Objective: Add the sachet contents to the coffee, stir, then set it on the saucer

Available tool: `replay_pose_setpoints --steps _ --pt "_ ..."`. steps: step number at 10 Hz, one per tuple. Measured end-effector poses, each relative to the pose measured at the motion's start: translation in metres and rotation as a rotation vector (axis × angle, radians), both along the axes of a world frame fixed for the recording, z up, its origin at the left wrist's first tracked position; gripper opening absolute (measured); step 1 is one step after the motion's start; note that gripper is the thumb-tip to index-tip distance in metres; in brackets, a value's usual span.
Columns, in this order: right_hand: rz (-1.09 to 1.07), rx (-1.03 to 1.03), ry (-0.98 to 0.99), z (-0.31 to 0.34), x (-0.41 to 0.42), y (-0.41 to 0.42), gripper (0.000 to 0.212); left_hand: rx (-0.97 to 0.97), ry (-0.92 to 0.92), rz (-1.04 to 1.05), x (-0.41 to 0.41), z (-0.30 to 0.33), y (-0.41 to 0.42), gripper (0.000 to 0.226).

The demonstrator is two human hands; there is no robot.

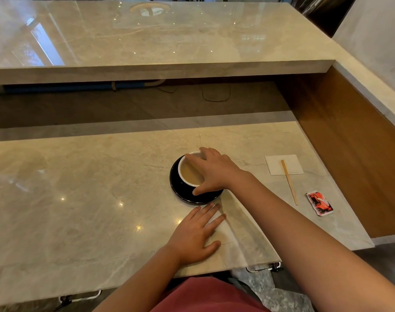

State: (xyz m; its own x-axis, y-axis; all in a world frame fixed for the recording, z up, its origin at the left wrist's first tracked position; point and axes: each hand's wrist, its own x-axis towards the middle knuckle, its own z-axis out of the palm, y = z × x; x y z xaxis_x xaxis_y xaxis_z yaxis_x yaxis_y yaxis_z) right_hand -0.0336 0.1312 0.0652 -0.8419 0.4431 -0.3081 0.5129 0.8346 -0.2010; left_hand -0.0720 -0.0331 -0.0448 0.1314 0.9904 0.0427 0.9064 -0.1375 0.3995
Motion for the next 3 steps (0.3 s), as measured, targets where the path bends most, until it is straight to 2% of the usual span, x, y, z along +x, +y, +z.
replay_pose_setpoints --steps 1,3 --pt "-0.027 -0.042 0.050 0.005 0.012 -0.002 0.097 -0.001 -0.011 -0.008 0.001 0.002 0.000 0.063" --pt "-0.170 0.108 0.119 -0.004 0.065 -0.004 0.076 -0.005 -0.037 -0.038 0.001 0.004 0.003 0.065"
